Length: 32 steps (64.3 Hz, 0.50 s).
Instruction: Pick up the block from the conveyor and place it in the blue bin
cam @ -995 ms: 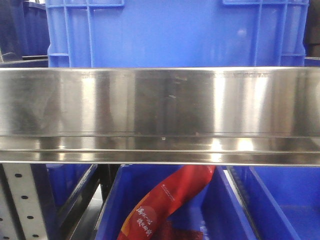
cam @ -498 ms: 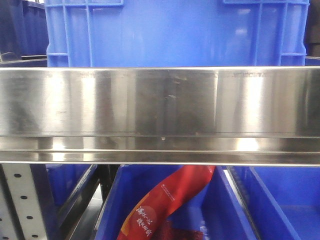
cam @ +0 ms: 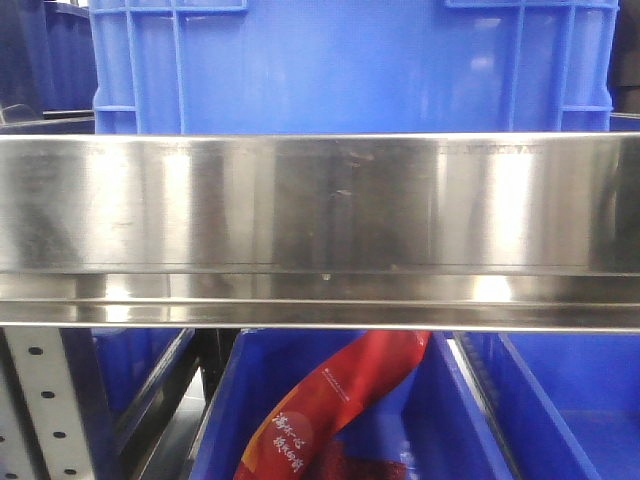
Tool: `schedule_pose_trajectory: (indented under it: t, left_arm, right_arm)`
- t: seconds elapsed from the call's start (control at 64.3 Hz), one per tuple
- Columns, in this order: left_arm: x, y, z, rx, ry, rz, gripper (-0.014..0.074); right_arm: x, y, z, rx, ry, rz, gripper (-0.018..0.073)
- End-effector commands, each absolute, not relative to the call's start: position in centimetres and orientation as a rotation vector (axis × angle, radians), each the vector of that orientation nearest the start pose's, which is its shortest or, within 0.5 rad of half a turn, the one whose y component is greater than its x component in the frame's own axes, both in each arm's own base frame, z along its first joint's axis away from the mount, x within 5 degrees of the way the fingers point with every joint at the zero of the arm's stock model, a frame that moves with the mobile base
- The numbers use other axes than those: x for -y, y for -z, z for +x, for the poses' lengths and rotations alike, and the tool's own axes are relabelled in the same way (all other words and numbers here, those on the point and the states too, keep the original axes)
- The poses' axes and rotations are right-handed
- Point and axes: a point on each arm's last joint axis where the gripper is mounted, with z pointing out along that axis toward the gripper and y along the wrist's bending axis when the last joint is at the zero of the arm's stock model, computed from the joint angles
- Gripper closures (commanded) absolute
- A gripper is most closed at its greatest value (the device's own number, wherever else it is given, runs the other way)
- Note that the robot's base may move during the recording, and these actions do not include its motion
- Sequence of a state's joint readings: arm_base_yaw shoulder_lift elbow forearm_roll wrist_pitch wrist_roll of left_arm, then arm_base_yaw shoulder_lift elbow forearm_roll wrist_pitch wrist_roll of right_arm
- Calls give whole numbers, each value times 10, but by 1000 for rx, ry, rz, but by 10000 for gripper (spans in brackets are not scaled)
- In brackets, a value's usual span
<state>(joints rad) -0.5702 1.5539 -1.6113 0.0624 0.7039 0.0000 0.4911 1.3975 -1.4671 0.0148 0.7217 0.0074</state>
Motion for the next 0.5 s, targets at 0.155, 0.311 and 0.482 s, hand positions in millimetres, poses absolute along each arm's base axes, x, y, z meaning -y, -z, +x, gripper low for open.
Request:
schedule_pose_trajectory:
  t: [0.155,0.311,0.482]
  left_arm:
    - [190,-426,295,-2016,319,610,141]
    - [181,-442,281,-1992,333,599,293]
    - [163,-465,253,-1970,334,590,561]
  right_arm:
    - [-145,-425,269,-2088,-306,-510,13]
    - [-137,-439,254,-2051,-314,-502,153]
    - [-122,-465,226,-1958,-333,-479,494]
